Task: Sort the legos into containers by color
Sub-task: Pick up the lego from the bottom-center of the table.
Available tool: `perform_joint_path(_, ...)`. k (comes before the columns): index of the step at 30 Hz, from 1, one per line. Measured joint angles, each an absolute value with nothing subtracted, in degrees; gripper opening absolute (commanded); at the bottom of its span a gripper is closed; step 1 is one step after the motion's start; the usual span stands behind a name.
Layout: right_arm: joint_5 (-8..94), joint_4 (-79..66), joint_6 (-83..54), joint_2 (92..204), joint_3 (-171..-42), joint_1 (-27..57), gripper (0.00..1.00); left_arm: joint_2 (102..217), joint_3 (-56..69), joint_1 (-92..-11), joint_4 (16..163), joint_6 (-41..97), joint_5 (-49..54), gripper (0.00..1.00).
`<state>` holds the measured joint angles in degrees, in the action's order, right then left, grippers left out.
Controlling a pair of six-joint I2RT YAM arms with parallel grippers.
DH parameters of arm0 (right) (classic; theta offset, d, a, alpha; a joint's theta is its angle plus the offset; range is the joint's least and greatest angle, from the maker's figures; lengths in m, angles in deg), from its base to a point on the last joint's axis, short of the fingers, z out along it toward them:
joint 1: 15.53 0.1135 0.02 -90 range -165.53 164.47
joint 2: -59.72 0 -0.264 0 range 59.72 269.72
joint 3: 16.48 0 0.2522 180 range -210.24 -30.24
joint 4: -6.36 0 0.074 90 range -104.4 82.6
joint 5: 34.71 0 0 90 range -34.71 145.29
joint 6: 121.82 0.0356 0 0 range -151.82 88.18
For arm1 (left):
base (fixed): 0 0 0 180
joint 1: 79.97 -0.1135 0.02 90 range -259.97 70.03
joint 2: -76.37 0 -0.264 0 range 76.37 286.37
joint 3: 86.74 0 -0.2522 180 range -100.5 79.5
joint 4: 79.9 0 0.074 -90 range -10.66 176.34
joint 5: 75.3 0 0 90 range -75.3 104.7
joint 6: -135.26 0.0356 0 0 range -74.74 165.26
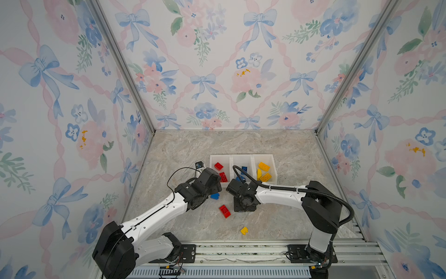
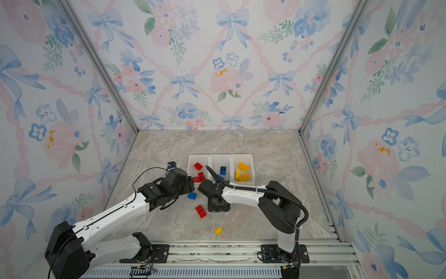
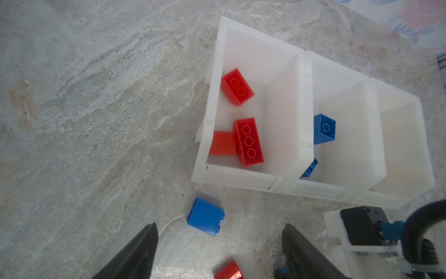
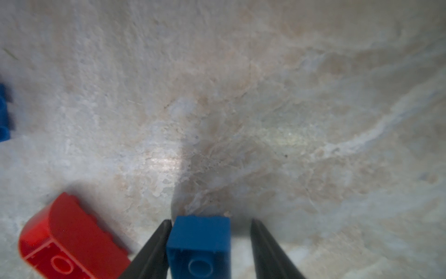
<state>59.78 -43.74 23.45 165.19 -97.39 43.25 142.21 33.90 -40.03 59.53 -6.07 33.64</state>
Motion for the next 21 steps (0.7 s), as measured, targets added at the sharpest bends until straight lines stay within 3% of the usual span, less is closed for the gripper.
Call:
perform_joint_path(13,60.0,-44.2,23.1,165.2,-98.1,43.5,0.31,140.9,35.9,-40.0,59.8,-7.2,33.2,0.85)
perform_joint_path(21,61.8,-47.8,21.7,163.0,-100.1,43.2,0.29,140.0,37.1,-40.0,60.7,-7.9,33.2,0.86)
